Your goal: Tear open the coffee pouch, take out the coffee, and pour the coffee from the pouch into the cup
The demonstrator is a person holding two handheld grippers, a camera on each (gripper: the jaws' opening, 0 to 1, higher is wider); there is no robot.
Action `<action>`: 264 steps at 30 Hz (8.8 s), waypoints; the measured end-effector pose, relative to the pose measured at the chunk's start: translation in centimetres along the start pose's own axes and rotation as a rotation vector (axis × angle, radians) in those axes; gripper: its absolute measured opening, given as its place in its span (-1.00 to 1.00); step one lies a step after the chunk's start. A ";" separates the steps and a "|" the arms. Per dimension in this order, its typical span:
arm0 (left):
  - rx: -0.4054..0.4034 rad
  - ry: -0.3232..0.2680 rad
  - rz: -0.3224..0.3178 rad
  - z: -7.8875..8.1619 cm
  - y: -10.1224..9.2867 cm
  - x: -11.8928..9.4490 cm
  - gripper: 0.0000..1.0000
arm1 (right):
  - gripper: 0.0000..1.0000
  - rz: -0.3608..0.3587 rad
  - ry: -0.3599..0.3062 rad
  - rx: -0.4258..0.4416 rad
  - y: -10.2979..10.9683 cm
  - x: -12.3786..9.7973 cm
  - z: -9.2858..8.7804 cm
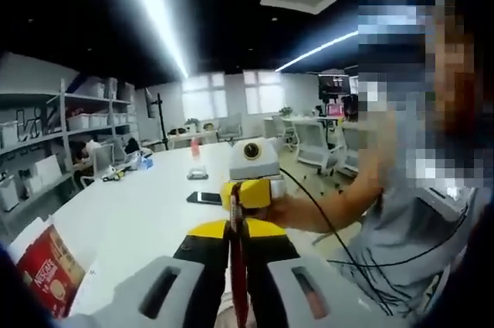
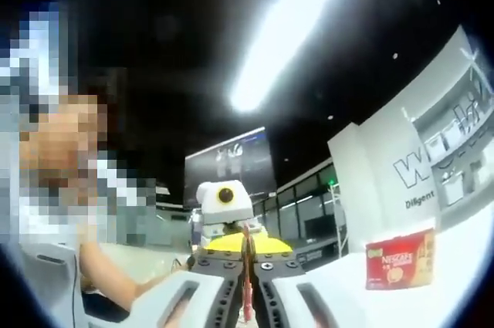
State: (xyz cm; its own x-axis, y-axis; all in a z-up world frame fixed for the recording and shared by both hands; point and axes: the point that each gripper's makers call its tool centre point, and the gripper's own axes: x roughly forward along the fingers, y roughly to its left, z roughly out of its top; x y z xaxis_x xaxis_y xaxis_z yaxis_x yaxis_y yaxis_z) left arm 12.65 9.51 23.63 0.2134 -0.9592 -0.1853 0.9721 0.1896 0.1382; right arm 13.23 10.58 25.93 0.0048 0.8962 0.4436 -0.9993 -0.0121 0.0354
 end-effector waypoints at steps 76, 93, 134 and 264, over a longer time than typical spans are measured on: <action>0.009 0.078 -0.048 -1.9 -0.5 0.0 -0.90 | -0.80 0.024 -0.062 -0.002 0.9 0.4 2.1; 0.035 -0.055 -0.003 0.6 0.1 -0.1 -0.78 | -0.97 -0.047 -0.009 -0.076 0.1 0.2 1.7; -0.004 0.210 -0.059 -5.5 0.0 -1.9 -0.92 | -0.98 -0.042 -0.038 -0.030 -0.8 0.3 3.1; -0.036 0.142 -0.065 -4.5 0.2 -2.5 -0.83 | -0.95 -0.106 -0.073 0.127 -2.4 0.0 -0.3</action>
State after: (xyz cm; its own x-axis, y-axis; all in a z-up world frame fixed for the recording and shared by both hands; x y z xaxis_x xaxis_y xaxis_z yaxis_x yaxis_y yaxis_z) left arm 12.72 12.88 19.77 0.1594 -0.9308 -0.3289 0.9866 0.1383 0.0868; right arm 15.61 10.76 25.64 0.1175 0.8611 0.4947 -0.9803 0.0210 0.1963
